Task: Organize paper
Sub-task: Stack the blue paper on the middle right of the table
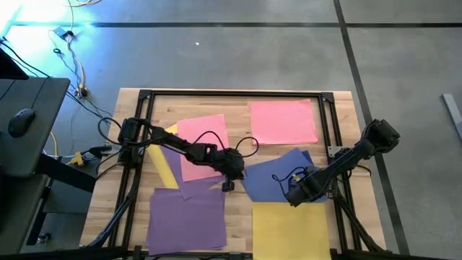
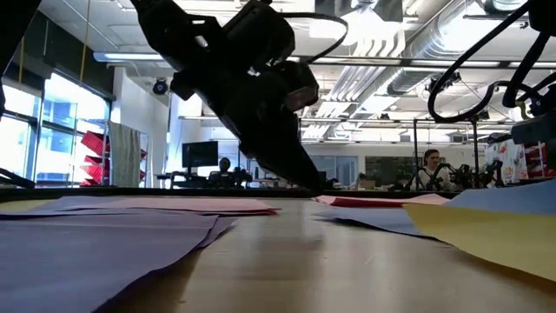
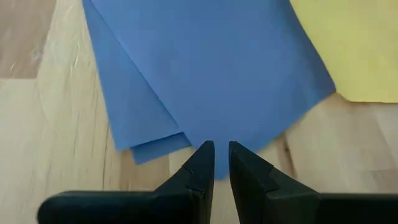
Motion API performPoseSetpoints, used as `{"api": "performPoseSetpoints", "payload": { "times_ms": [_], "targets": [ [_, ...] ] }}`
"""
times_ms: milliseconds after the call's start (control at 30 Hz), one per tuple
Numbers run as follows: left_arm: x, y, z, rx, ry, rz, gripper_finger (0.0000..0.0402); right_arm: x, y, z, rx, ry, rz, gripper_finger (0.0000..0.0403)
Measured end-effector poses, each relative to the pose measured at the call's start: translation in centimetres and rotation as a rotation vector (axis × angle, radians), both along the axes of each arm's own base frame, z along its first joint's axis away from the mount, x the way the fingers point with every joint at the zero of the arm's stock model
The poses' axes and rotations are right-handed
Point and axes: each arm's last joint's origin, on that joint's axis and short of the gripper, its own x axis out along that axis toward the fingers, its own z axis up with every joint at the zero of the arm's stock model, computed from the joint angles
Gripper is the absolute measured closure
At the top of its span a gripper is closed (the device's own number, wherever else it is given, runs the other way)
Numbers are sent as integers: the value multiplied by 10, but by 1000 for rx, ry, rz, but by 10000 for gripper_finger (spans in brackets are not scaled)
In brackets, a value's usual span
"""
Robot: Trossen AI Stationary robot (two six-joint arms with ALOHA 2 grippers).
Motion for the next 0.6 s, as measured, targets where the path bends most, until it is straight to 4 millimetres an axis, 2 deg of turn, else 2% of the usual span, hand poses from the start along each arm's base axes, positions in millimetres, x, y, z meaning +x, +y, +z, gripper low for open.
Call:
{"api": "performPoseSetpoints", "payload": {
  "times_ms": [267,367,600],
  "targets": [
    [-13,17,39,218,-25,92,376,4,-6,0,15,15,-59,401],
    [-14,21,52,184,-71,50,376,6,-12,-2,12,16,-88,401],
    [-15,15,52,84,-84,-44,376,15,-28,-15,40,-44,-166,401]
  ]
}}
